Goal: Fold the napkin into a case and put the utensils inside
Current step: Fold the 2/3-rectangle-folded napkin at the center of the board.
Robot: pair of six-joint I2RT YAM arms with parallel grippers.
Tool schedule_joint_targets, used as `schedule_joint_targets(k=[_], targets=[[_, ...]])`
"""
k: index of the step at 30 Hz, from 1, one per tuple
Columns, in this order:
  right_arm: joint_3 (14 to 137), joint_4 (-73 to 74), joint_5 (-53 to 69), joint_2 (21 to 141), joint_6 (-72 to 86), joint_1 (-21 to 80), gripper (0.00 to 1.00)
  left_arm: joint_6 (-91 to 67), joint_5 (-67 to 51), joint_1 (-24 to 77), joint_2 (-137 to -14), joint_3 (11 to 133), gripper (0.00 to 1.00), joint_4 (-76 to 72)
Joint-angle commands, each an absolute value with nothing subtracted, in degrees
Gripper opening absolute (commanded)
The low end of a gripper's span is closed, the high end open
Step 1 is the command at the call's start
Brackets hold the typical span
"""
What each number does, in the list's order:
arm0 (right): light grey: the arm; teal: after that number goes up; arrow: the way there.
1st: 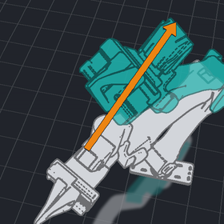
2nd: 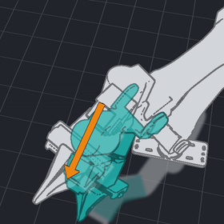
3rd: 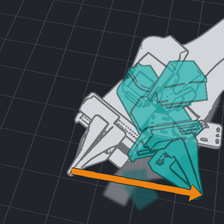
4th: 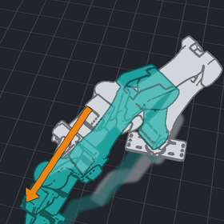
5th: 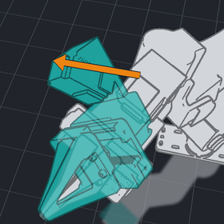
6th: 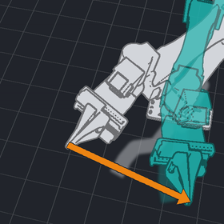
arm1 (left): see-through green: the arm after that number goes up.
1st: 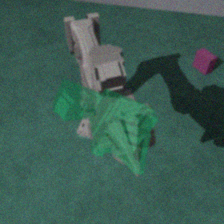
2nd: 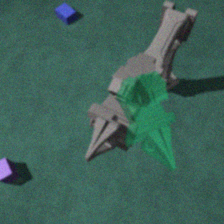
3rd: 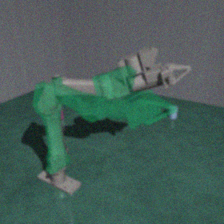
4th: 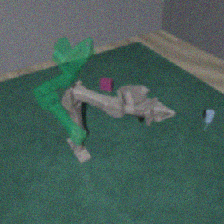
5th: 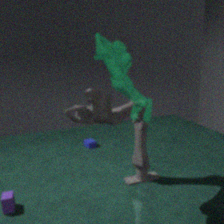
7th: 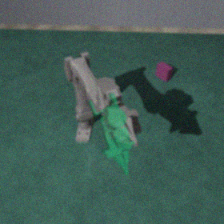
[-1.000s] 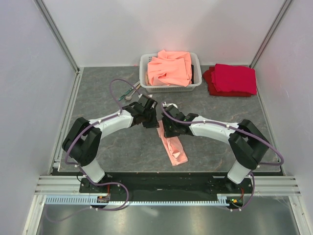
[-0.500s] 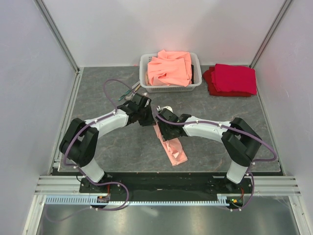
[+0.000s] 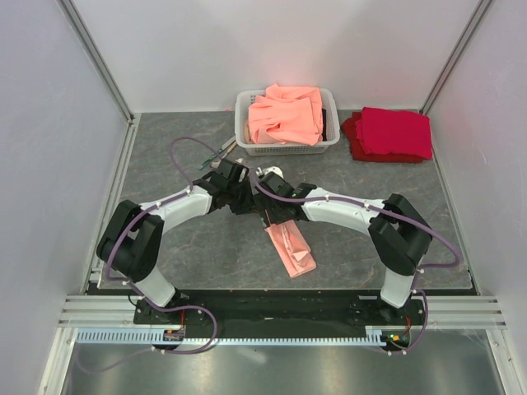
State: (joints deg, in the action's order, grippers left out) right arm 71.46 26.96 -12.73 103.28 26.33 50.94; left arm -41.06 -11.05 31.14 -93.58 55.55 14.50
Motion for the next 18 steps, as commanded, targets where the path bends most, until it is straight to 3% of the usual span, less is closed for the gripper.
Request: schedule_joint_targets(k=[1,11,18], targets=[[74.4,25.2,-10.1,106.4,23.5,51.5,0.73,-40.8,-11.6,29.8,-91.1,55.1,0.03,13.0],[73.4,23.5,-6.7,106.5,22.4,53.2,0.7,-42.0,-12.0,27.5,-90.1,52.6,0.03,12.4],[66.4,18.0,2.6,96.4,27.2,46.9,0.75,-43.2,-15.6,27.4,-89.0,51.5,0.03,9.9]])
